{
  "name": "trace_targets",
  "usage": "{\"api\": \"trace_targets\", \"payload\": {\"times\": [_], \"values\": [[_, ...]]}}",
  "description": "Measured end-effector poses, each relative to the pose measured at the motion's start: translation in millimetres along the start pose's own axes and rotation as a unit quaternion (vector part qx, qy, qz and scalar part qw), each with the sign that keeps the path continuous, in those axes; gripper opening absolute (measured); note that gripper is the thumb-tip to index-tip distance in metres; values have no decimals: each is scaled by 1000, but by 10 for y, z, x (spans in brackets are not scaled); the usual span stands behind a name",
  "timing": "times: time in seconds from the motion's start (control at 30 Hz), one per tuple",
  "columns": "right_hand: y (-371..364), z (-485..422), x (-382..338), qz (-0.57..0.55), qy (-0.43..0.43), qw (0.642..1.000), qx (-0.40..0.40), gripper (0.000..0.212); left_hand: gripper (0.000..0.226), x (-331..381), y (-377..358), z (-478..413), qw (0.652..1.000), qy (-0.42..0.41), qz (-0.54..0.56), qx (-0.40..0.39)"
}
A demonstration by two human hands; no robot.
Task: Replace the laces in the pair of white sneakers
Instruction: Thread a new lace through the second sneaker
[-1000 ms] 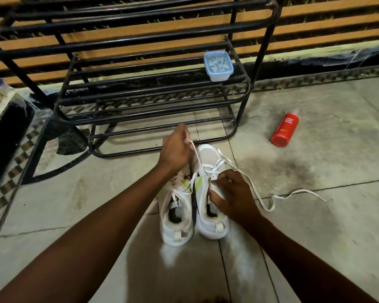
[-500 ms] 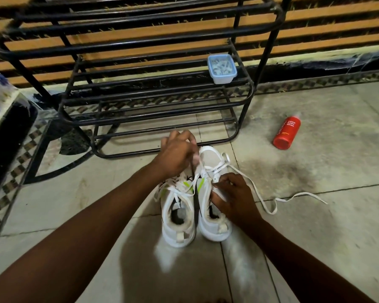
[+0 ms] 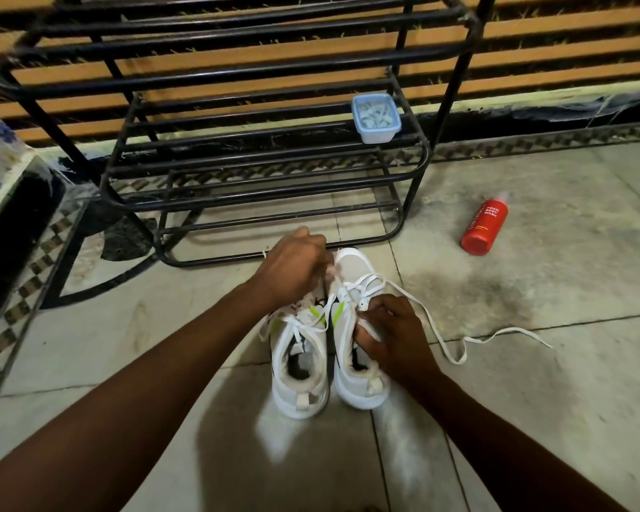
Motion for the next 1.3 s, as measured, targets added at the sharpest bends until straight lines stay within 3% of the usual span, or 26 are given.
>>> {"api": "trace_targets", "payload": {"times": [0.03,0.07,0.1,0.13,0.17,0.2,0.27,0.3,0.37,0.4,0.47,0.57,0.67,0.93,1.03,1.1,1.2,1.3], "values": [[2,1,-1,0,-4,1000,-1,20,21,16,57,-14,991,50,106,57],[2,-2,-5,-1,-8,1000,-1,20,25,7,114,-24,958,103,241,114],[6,-2,-6,0,-10,1000,0,19,30,4,161,-36,893,148,396,154],[8,-5,-14,0,-11,1000,1,19,33,38,206,-49,807,189,533,171],[10,-3,-21,-1,-12,1000,0,19,35,62,192,-57,744,218,608,170],[12,4,-29,-2,-14,1000,-1,19,35,64,186,-43,742,224,609,165],[21,3,-44,-5,-18,1000,-1,19,27,27,178,-8,893,164,400,125],[22,-1,-51,-6,-20,1000,-1,19,20,23,126,14,952,114,273,78],[23,-6,-60,-2,-21,1000,-4,18,34,60,13,43,992,55,96,-55],[20,-6,-65,-1,-20,1000,-5,18,41,88,-42,52,991,57,25,-117],[23,-4,-69,3,-22,1000,-7,19,33,150,-69,34,985,83,-41,-143],[28,-9,-77,4,-27,1000,-7,20,9,160,38,-31,986,118,80,-84],[40,-21,-83,7,-24,1000,-9,23,18,145,124,-25,973,147,164,-69],[104,-48,-158,-25,-25,999,-13,18,25,141,322,82,972,187,143,-4],[205,-78,-146,-62,-46,996,45,20,31,192,449,102,958,193,209,16],[253,-185,-129,-8,-82,994,76,25,32,236,523,121,937,187,294,36],[265,-472,-46,116,-115,987,-10,41,28,284,613,145,918,167,354,67],[246,-659,33,211,-103,964,-120,28,25,322,659,138,922,150,351,68]]}}
Point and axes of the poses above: each hand's wrist, its own z-axis away from the middle knuckle, its own y-axis out of the back of the hand, x = y × z, the point moved 2 cm from there along -z, towards the middle knuckle, and after that the axes turned 3 degrees about z, right-handed, at the moved point
